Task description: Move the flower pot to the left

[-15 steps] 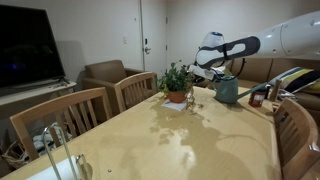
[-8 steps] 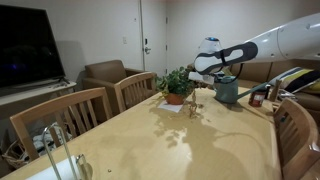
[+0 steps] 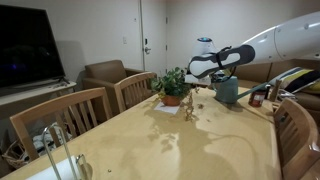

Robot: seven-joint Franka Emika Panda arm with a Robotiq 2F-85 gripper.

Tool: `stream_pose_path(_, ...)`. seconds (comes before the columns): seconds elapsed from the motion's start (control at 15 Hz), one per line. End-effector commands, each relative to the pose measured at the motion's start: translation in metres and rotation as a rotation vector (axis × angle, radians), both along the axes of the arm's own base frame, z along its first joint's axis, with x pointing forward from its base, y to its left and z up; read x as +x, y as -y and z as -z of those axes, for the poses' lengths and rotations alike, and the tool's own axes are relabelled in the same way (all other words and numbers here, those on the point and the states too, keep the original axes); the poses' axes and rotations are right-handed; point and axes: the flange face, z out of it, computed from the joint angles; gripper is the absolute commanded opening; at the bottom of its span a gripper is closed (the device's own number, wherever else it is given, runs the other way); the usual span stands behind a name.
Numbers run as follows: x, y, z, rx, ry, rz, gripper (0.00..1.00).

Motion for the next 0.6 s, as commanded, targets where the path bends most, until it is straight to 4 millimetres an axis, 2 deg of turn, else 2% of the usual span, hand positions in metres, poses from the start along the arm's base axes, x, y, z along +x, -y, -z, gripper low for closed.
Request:
stream_pose_path(0.0, -0.005, -0.025, 0.015, -0.031, -0.077, -0.057, 0.01)
stream_pose_path(0.2, -0.006, -0.033, 0.017, -0.042, -0.102, -0.071, 0.01)
stream_pose_path(0.53, -0.007, -0.031, 0.006, -0.059, -0.125, -0.072, 0.01)
